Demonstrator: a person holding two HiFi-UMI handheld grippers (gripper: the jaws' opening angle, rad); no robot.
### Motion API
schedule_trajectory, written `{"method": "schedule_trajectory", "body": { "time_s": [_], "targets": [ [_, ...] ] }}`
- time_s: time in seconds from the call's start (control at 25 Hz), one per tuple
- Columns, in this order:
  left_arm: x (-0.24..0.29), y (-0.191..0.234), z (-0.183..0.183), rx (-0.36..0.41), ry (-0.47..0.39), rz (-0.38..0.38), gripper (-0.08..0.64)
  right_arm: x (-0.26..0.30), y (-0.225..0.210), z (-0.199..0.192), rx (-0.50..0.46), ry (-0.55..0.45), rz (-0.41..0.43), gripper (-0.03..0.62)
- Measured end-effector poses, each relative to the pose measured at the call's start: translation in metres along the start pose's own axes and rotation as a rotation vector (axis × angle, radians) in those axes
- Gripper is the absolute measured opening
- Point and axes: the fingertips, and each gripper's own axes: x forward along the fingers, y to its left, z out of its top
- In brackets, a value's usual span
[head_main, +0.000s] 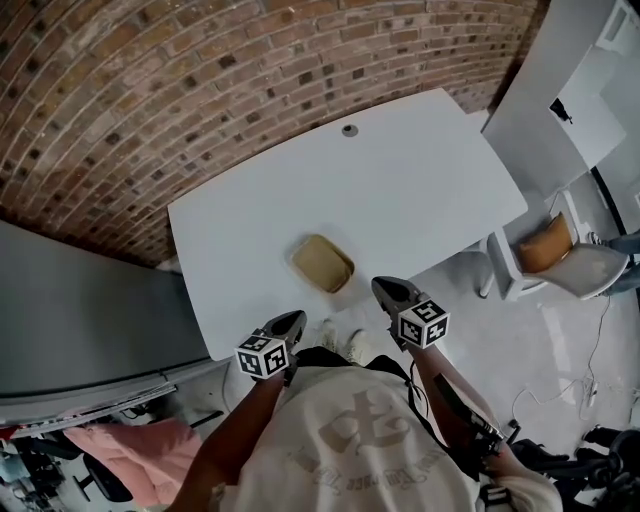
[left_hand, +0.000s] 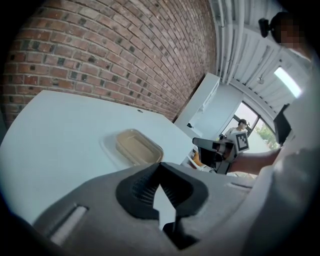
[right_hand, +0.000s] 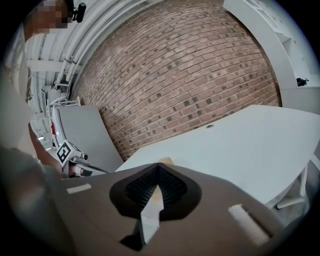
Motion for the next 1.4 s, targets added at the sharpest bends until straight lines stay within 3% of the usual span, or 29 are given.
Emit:
{"method": "schedule_trajectory", "body": {
  "time_s": [0.32, 0.56, 0.8, 1.04, 1.4],
  "targets": [
    [0.016, 0.022, 0.007, -0.065, 0.017, -0.003, 0.003, 0.02, -0.008, 0.003, 0.018, 0.014, -0.01, 0.008],
    [0.031, 0.038, 0.005, -0.16, 0.041, -0.004, 0.003, 0.034, -0.022, 0.001, 0.031, 0.043, -0.027, 0.008],
    [0.048, 0.057, 0.007, -0.326, 0.028, 0.017, 0.006, 0.047, -0.035, 0.009, 0.031, 0.059, -0.026, 0.008],
    [0.065, 0.068, 0.008, -0.498, 0.03, 0.008, 0.089, 0.058, -0.047, 0.011, 0.042, 0.066, -0.032, 0.008],
    [0.08, 0.071, -0.007, -0.659, 0.082, -0.007, 0.123, 0.061, -0.064, 0.009, 0.068, 0.084, -0.053, 0.008]
  ]
}}
